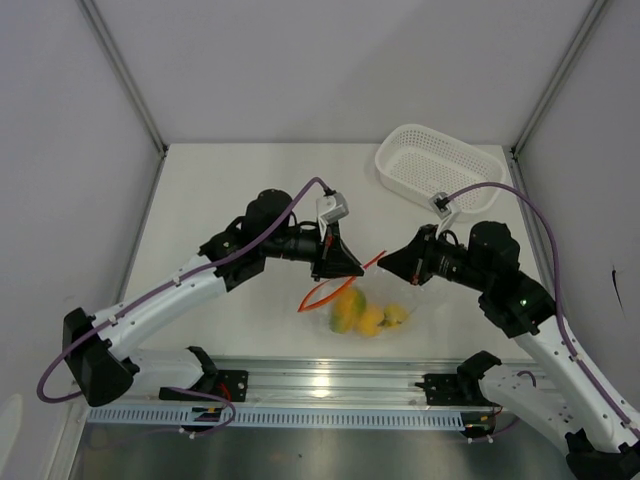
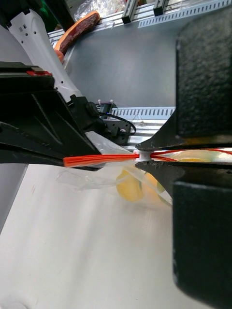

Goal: Place the food in the zip-top bag and seal the zipper
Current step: Zip the zipper food storage bag at the center of the board.

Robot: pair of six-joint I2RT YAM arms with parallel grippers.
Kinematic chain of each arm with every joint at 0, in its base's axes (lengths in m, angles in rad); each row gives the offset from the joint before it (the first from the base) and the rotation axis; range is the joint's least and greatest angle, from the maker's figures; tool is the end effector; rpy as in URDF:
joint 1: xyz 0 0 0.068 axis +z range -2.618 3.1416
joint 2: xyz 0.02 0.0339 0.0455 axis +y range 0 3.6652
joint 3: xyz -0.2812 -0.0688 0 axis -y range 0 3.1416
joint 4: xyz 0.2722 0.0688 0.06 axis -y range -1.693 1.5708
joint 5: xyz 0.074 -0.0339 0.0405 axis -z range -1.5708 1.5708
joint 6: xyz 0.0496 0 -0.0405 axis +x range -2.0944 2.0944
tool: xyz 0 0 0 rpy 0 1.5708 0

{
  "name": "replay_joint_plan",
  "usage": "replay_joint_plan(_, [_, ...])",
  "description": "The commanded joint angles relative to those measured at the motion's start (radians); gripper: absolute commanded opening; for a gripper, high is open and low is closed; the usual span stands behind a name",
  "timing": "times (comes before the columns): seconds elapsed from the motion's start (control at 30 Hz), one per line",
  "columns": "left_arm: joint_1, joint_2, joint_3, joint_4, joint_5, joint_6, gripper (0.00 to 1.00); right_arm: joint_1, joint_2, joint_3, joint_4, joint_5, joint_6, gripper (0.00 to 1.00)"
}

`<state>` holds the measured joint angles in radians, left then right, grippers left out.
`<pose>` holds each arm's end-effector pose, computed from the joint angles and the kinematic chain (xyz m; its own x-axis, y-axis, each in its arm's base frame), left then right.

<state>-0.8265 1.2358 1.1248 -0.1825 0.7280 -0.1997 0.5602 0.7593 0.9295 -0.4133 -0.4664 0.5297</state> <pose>0.1864 -0.2511 0.3764 -0.3866 0.2012 -0.9000 0.9222 0.0787 -0.3786 0.1482 0.1193 0.3838 -0.6026 0.1548 -0.7829 -0.6256 0.5175 0.5838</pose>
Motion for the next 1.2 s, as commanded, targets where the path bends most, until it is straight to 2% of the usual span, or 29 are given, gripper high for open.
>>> replay_joint_plan(0.0, [0.006,-0.048,-0.022,-0.087,0.014,0.022,0.00,-0.028,-0.015,0.023,0.079,0.072,0.019,0.00])
replay_joint_plan(0.33, [0.009,-0.137,-0.114,-0.135,-0.010,0.020,0.00,-0.100,-0.037,0.017,0.051,0.077,0.035,0.00])
replay_joint_plan(0.6, [0.009,-0.200,-0.204,-0.135,-0.041,-0.017,0.01,-0.181,-0.043,0.031,0.034,0.017,0.023,0.00])
replay_joint_plan(0.93, [0.009,-0.257,-0.197,-0.232,-0.062,-0.017,0.00,-0.226,-0.022,0.006,0.096,-0.041,0.027,0.00])
replay_joint_plan(1.17, [0.009,-0.276,-0.241,-0.221,-0.033,-0.040,0.01,-0.255,0.003,0.060,0.074,-0.112,-0.007,0.00])
